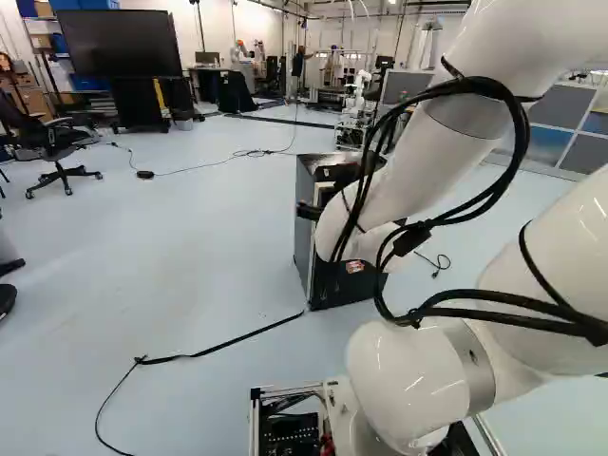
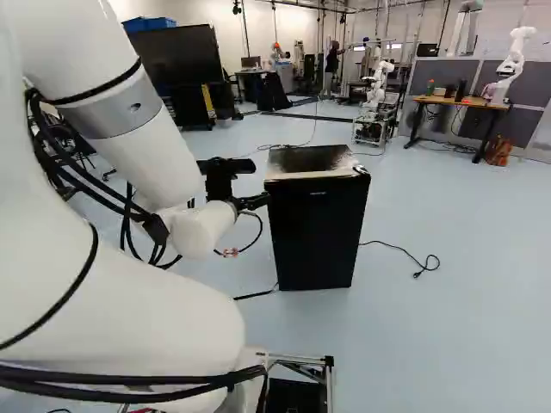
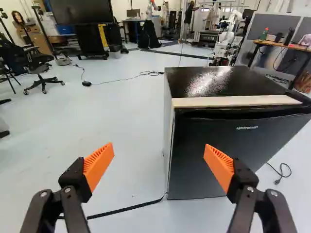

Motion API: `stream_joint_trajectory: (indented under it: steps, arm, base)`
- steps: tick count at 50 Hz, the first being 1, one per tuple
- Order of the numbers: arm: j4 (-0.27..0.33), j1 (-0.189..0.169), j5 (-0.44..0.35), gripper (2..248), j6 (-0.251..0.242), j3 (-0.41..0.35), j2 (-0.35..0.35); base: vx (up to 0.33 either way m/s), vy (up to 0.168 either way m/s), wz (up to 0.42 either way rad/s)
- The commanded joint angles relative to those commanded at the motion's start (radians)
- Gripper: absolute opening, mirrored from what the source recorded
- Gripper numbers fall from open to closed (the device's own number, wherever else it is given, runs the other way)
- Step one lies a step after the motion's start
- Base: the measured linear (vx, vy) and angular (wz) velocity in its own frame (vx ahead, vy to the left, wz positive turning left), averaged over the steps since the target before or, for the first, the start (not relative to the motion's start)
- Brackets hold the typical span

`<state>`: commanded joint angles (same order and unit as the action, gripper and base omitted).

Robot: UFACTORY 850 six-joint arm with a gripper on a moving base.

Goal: Grab a drink from the fridge

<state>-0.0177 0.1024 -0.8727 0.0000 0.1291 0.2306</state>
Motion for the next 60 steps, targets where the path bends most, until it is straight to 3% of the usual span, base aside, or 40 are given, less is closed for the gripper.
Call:
stream_joint_trajectory:
  steps: [23,60]
  arm:
    - [-0.070,0.093,0.000,247,0.000,0.036,-0.040]
    - [-0.286,0.233,-0.049,247,0.000,0.099,-0.130]
  base:
    - [0.000,0.000,0.000]
    - [0.000,0.000,0.000]
